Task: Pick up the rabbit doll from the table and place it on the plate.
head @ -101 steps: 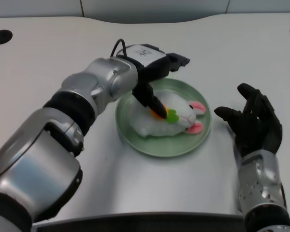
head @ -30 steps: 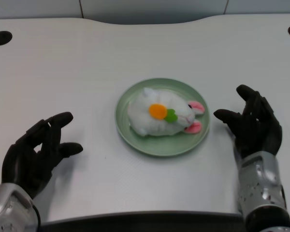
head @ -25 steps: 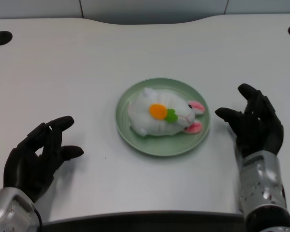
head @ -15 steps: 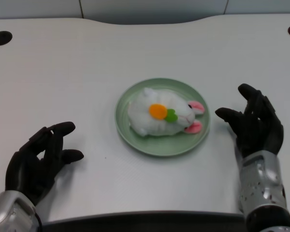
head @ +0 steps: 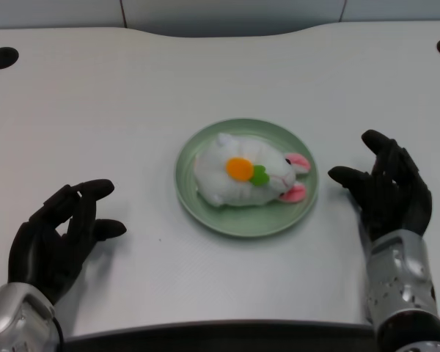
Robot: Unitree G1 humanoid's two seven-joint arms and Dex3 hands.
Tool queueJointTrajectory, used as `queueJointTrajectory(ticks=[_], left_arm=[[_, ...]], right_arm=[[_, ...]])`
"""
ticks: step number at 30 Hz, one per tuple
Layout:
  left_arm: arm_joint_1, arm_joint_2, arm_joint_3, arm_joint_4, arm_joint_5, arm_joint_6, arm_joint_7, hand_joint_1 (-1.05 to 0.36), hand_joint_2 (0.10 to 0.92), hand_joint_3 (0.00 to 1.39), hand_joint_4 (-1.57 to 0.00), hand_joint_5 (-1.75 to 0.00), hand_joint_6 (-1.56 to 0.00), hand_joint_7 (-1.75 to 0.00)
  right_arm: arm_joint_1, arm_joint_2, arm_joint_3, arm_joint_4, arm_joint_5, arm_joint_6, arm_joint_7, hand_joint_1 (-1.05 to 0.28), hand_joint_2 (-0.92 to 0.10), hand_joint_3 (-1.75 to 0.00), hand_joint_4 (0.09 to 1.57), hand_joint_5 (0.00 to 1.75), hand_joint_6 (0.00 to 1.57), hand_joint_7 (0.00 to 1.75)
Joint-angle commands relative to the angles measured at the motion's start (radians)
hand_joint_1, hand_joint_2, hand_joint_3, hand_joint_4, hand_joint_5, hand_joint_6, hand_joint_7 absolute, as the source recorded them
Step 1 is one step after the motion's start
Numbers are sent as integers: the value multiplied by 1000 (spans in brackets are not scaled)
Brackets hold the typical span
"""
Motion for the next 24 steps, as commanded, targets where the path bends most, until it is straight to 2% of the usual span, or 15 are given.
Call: queueJointTrajectory(ticks=[1,4,8,12,14,17,18,20,24], left_arm=[[-15,-6,3,24,11,-21,7,-480,921,505,-366,-1680,-561,-1047],[-23,-11,1,48,13,-51,-6,-481,921,534,-370,-1670,-550,-1037],[-31,-13,-6,59,29,-64,5,-498,921,532,-355,-1648,-548,-1029],[-34,-21,-1,45,23,-39,29,-484,921,524,-353,-1633,-556,-1026],[-36,-26,3,36,17,-22,42,-473,921,513,-355,-1625,-563,-1027],[-40,-27,3,36,18,-16,50,-465,921,517,-362,-1616,-567,-1026],[-42,-26,3,37,16,-14,48,-465,921,518,-363,-1616,-566,-1026],[-47,-24,4,44,15,-14,45,-471,921,516,-369,-1624,-557,-1026],[-59,-14,6,78,19,-41,18,-473,921,543,-379,-1615,-548,-1034]], right_arm=[[-10,-11,5,13,-11,-16,11,-374,-921,-461,757,1368,660,1008],[-20,-23,3,35,-13,-26,26,-379,-921,-496,739,1364,634,1046],[-44,-32,-16,92,1,-48,37,-378,-921,-441,758,1366,628,1083],[-61,-45,-28,152,2,-83,66,-399,-921,-373,787,1351,689,1039],[-64,-53,-24,179,-11,-110,72,-397,-921,-369,829,1317,736,982],[-66,-55,-17,196,-23,-133,73,-397,-921,-378,840,1312,735,958],[-65,-52,-16,198,-28,-140,66,-396,-921,-385,834,1309,732,955],[-67,-53,-13,209,-39,-159,63,-394,-921,-382,844,1311,735,951],[-70,-57,3,227,-71,-180,36,-416,-921,-335,877,1307,756,949]])
